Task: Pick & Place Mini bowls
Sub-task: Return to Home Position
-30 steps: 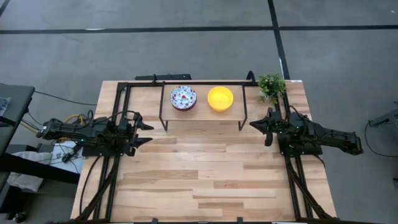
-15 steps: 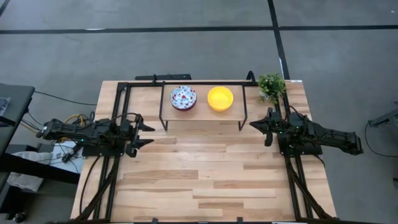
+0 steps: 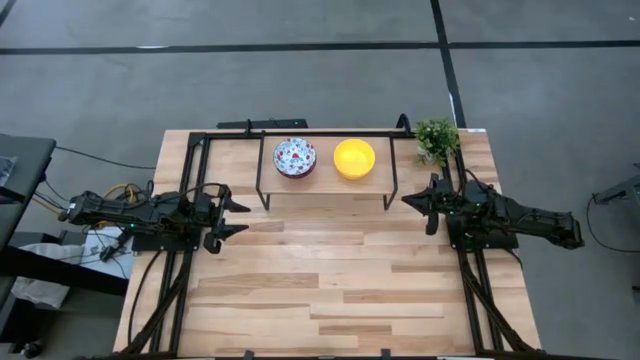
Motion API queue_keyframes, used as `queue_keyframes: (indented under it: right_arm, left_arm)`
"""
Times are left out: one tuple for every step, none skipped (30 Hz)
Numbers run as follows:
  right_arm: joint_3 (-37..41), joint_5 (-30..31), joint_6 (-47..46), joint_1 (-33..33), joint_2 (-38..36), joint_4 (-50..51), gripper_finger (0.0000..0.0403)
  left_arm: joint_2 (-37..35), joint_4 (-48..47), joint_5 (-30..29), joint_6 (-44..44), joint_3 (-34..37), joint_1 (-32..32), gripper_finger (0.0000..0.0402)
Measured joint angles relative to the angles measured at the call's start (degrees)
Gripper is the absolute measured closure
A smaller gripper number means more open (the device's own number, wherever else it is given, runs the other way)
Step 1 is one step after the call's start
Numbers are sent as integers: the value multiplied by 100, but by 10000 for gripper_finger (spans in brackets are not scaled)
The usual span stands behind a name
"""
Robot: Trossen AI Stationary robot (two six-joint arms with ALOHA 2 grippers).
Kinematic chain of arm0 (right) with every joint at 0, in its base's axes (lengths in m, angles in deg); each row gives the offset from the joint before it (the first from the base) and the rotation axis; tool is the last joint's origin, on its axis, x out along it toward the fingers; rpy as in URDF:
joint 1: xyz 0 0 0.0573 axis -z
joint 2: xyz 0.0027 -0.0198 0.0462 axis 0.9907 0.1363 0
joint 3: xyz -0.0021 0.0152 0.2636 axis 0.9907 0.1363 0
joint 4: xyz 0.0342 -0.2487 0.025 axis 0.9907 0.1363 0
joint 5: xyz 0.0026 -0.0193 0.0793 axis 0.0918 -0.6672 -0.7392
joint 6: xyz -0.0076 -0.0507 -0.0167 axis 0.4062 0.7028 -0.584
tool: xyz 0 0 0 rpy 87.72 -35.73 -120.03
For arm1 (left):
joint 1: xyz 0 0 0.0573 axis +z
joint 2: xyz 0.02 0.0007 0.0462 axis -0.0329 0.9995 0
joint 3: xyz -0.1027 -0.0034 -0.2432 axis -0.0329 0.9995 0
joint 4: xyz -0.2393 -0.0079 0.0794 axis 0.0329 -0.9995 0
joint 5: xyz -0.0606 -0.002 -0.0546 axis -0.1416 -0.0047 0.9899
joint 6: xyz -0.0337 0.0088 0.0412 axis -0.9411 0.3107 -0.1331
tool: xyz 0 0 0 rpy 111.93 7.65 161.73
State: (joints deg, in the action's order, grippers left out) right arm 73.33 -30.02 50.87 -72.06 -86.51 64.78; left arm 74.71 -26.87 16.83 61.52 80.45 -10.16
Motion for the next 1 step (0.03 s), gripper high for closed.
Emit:
queue_keyframes:
  right_arm:
    - [0,0,0,0,0,2,403]
  left_arm:
    - [0,0,0,0,0,0,174]
